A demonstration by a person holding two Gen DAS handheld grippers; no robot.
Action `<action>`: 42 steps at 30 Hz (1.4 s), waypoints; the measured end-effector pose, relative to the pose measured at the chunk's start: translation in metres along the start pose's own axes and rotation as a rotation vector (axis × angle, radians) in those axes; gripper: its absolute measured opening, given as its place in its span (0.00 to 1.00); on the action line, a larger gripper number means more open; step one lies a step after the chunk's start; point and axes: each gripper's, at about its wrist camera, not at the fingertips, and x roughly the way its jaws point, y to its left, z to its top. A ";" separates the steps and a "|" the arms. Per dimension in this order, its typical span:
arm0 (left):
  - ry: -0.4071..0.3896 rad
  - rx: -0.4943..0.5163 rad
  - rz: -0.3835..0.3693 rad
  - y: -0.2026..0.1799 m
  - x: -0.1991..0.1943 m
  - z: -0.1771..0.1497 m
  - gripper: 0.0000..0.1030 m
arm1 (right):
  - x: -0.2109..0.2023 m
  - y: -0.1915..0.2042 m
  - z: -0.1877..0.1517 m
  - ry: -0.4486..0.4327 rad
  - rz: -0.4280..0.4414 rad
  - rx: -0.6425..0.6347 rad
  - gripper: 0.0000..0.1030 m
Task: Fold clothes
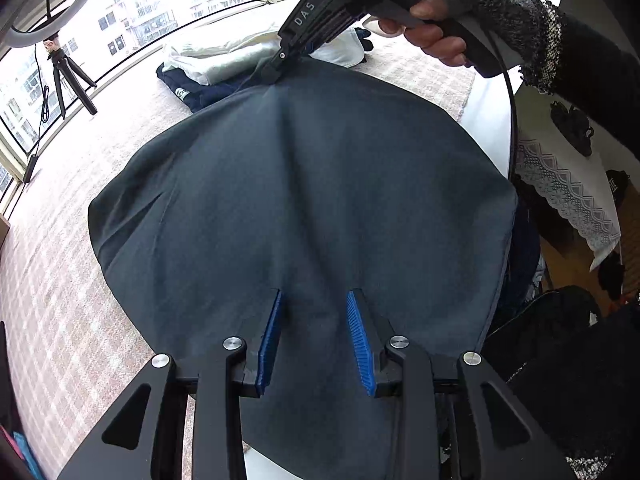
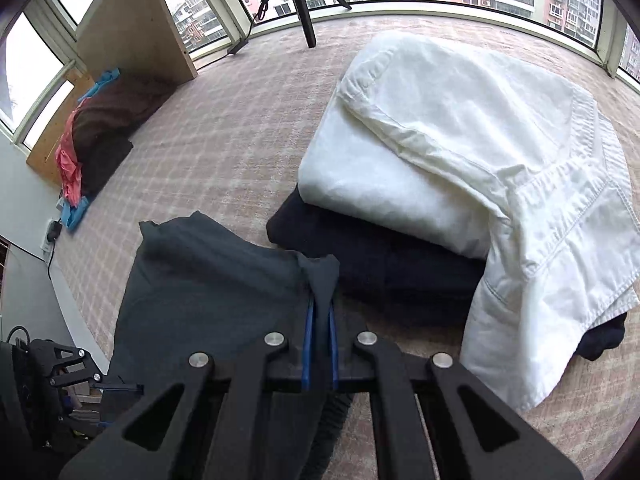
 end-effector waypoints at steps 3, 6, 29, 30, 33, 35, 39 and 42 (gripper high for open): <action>-0.014 -0.026 0.021 0.012 -0.019 -0.003 0.31 | -0.032 -0.007 -0.016 -0.084 -0.024 0.051 0.16; -0.015 -0.101 0.050 0.036 -0.038 -0.010 0.35 | -0.066 -0.004 -0.050 -0.159 -0.010 0.085 0.35; 0.140 -0.469 -0.108 0.144 0.006 -0.007 0.46 | -0.049 0.016 -0.100 -0.094 -0.031 0.252 0.49; 0.145 -0.486 -0.123 0.144 0.010 -0.009 0.46 | -0.045 0.014 -0.095 -0.070 -0.021 0.244 0.49; 0.165 -0.514 -0.150 0.139 0.023 -0.010 0.46 | -0.033 0.004 -0.086 -0.004 0.007 0.247 0.49; 0.168 -0.519 -0.156 0.135 0.028 -0.012 0.46 | -0.025 -0.003 -0.084 0.037 0.033 0.262 0.51; 0.171 -0.515 -0.168 0.130 0.033 -0.012 0.53 | -0.017 -0.016 -0.091 0.060 0.117 0.280 0.65; 0.183 -0.496 -0.165 0.127 0.035 -0.010 0.54 | -0.017 -0.021 -0.092 0.060 0.166 0.292 0.68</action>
